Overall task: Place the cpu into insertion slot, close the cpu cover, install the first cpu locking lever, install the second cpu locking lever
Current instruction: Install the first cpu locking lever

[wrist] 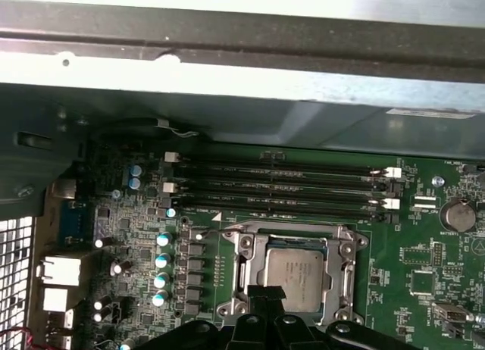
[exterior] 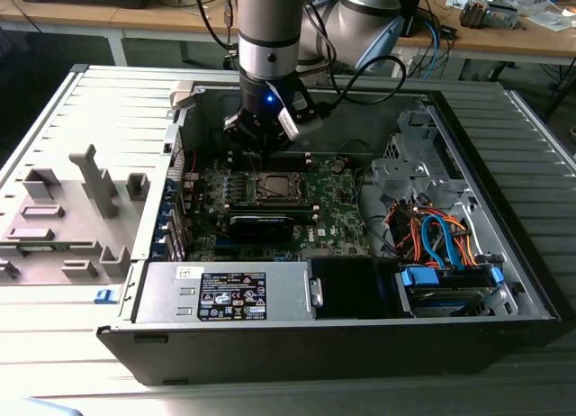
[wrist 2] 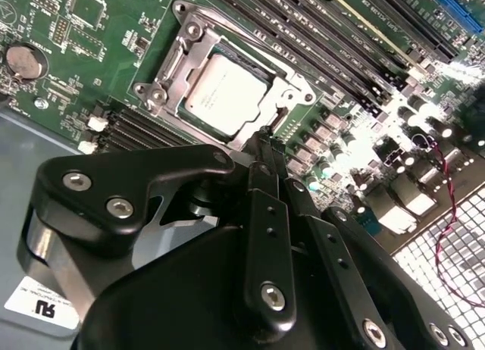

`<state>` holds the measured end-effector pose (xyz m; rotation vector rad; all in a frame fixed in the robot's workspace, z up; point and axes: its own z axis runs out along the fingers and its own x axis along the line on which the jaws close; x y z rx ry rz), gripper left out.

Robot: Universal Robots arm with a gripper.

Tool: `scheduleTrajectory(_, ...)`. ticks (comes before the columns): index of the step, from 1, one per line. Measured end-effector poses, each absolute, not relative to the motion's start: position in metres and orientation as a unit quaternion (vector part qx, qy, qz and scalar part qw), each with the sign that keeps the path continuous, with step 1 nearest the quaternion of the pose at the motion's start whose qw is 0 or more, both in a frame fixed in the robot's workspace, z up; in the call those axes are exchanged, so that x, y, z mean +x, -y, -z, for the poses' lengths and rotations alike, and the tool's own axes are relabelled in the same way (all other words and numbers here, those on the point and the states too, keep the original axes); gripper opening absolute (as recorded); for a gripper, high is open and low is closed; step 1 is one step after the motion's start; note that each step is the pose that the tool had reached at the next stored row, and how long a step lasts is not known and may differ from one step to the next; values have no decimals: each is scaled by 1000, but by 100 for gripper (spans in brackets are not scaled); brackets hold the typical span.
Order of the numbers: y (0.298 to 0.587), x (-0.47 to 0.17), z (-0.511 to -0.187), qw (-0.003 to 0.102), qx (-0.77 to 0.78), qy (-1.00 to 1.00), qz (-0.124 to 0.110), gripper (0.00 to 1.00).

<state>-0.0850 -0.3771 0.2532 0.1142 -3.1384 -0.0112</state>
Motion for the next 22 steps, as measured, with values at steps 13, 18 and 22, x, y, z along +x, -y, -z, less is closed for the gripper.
scheduleTrajectory(13, 377, -91, -253, 1, 36, 999, 4, 11)
scheduleTrajectory(18, 377, -92, -253, 1, 36, 999, 4, 11)
scheduleTrajectory(22, 377, -93, -253, 1, 36, 999, 4, 11)
